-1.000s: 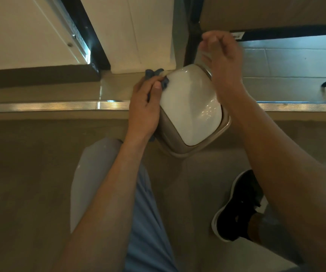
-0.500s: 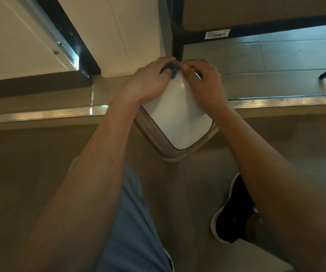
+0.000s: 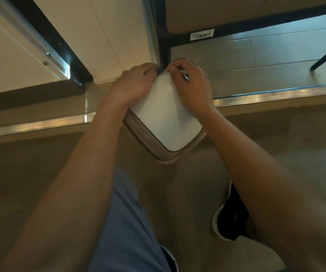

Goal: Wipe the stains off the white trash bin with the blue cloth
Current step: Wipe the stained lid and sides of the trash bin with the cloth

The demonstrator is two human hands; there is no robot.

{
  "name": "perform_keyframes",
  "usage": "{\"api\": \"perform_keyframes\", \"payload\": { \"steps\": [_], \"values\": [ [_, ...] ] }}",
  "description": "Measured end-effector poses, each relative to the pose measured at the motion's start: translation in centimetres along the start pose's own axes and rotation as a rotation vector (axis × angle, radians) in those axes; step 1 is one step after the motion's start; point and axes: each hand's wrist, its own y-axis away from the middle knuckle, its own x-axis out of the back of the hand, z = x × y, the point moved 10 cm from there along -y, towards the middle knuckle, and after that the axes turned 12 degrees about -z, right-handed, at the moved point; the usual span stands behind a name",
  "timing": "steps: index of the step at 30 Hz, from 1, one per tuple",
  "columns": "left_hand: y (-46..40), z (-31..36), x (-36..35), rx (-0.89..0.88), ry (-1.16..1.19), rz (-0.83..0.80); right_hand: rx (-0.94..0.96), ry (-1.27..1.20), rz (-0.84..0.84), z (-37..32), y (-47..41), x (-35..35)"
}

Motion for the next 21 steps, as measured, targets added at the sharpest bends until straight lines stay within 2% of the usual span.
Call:
{"api": "perform_keyframes", "payload": {
  "steps": [3,7,8,11,14,18,21],
  "values": [
    [0.2,1.6,-0.1,-0.014,-0.096,0.014,-0.004,0.005,0.005,-0.1,0.0,0.1],
    [5.6,0.3,0.3,-0.215,0.145,0.173,-0.009,-0.001,0.004,-0.1,0.2,0.0],
    [5.8,-0.8,0.4,-0.198,0.171,0.184,-0.016,-0.003,0.002,-0.1,0.3,0.0],
    [3.0,-2.9,0.4,0.004,0.12,0.099,-0.044,-0.024,-0.016,-0.1,0.5,-0.1],
    [0.9,-0.6,0.8,0.075,0.033,0.085,-0.046,-0.028,-0.01,-0.2,0.5,0.1],
    [3.5,2.8,0.7,-0.164,0.043,0.173,-0.051,-0.041,-0.016,0.0,0.5,0.1],
    [7.7,1.8,0.8,-0.371,0.101,0.222,-0.048,-0.061,-0.011,0.2,0.4,0.2]
  ]
}}
